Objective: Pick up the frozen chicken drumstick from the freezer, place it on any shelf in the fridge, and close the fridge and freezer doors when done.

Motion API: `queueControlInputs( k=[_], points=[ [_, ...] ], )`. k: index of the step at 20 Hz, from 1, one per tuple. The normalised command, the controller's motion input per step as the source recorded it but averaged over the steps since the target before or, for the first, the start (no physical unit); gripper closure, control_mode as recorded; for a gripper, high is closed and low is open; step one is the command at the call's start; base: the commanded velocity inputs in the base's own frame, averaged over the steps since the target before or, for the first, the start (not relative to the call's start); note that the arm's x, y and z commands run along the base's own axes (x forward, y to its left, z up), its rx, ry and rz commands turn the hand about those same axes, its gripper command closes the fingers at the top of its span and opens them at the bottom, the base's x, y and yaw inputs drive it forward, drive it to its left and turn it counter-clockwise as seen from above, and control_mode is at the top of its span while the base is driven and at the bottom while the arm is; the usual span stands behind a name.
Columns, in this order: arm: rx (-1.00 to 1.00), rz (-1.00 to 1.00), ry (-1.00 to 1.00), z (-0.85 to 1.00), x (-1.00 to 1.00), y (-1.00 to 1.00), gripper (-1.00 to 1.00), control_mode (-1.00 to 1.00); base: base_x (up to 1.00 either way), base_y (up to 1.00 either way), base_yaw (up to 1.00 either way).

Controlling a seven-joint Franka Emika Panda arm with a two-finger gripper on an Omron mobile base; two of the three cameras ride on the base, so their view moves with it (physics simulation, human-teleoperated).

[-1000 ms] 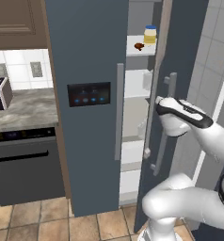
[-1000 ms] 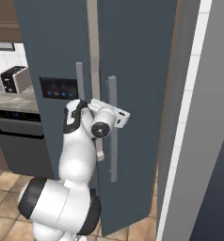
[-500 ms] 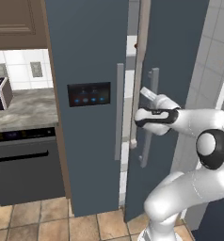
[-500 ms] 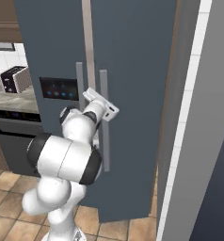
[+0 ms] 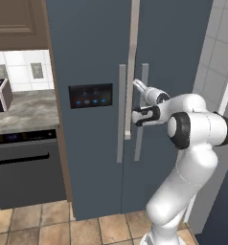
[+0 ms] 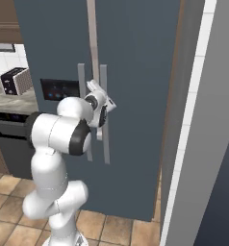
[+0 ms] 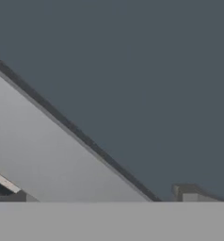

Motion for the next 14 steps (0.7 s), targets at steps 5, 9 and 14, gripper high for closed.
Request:
queueControlInputs(
  k=[5,9,14],
  points=[
    [0.0,-0.01,0.19,0.06,0.44,0.0,-1.0,-1.0,0.0,0.0,0.0],
    [0.0,0.0,0.0,0.0,0.0,0.0,-1.0,-1.0,0.0,0.0,0.0],
    [0.0,0.0,0.0,0.0,0.0,0.0,-1.0,-1.0,0.0,0.0,0.0]
  ],
)
